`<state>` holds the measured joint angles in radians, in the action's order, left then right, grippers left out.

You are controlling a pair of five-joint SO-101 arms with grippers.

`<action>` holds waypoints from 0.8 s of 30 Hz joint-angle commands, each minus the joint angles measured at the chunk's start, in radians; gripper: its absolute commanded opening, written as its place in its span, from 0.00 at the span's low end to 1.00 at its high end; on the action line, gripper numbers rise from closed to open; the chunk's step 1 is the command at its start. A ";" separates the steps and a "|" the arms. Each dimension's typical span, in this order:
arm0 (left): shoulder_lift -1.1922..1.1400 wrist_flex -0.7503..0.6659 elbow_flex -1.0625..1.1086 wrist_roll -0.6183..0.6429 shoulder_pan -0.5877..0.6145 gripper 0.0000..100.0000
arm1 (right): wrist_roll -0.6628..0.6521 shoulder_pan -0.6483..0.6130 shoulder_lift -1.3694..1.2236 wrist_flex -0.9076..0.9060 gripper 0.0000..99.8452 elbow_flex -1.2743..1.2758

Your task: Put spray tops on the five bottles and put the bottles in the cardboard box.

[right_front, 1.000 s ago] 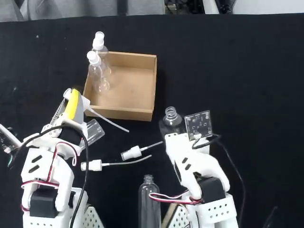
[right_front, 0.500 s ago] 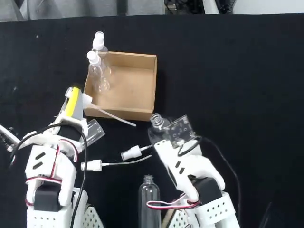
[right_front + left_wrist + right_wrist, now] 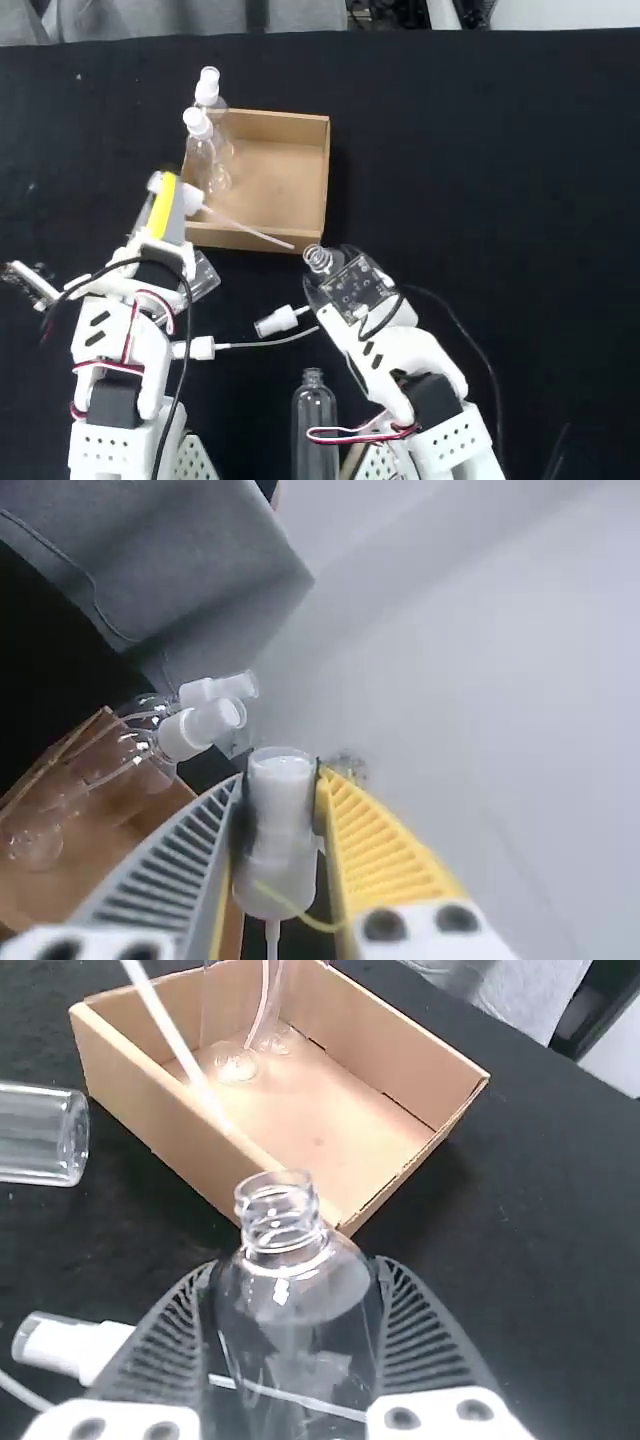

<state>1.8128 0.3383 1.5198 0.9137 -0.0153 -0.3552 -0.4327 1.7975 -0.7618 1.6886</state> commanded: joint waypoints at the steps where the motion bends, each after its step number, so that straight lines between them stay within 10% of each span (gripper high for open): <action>1: 0.012 -0.023 -0.022 0.009 -0.071 0.03 | -0.049 -0.018 0.097 0.031 0.03 -0.005; 24: 0.008 -0.031 0.016 -0.034 -0.137 0.03 | -0.044 -0.018 0.097 0.031 0.03 -0.005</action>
<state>1.8159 0.3353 1.5351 0.9060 -0.1366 -0.3982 -0.4327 1.7975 -0.7618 1.6886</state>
